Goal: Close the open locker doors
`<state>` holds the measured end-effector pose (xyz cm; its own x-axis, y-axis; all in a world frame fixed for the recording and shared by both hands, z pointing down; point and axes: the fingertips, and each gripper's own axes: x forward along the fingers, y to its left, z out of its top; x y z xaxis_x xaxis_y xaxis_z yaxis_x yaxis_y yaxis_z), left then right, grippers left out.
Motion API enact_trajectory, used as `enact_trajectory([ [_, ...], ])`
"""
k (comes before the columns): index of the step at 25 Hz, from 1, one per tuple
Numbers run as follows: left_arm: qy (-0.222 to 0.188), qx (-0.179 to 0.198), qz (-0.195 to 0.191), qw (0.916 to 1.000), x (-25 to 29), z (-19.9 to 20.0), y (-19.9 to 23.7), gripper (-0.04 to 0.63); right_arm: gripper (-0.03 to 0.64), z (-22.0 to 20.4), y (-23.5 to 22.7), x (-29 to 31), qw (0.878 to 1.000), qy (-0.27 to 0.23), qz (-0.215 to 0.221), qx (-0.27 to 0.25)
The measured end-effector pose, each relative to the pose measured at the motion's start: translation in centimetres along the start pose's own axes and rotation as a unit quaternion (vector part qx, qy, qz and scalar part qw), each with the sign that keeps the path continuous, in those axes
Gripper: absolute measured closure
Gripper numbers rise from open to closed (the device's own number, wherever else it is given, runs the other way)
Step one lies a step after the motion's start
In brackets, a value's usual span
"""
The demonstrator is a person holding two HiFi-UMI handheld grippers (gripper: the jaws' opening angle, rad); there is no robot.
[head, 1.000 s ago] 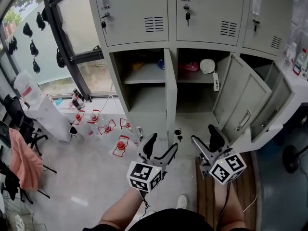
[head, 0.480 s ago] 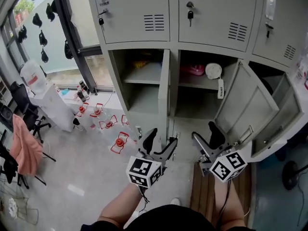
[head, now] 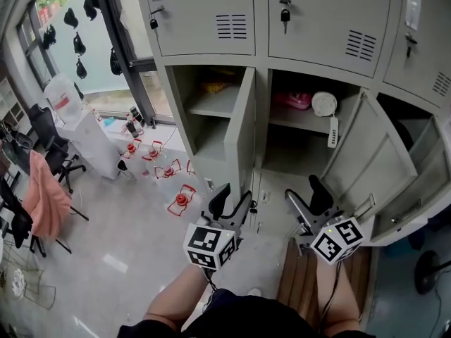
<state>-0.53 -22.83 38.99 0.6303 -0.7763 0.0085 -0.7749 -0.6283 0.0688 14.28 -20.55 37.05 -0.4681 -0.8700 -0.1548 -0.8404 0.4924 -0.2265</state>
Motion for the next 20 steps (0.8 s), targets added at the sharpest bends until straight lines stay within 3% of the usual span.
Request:
enact_trajectory([
  [5,-0.001,0.002,0.012,0.9999,-0.3,0.0,0.8,0.486,0.281,-0.4,0.0,0.9,1.0,0.003,0.01,0.007],
  [20,0.003,-0.005,0.028,0.9996,-1.8,0.5,7.6,0.475,0.287,-1.1,3.6,7.4,0.999,0.001,0.041,0.006],
])
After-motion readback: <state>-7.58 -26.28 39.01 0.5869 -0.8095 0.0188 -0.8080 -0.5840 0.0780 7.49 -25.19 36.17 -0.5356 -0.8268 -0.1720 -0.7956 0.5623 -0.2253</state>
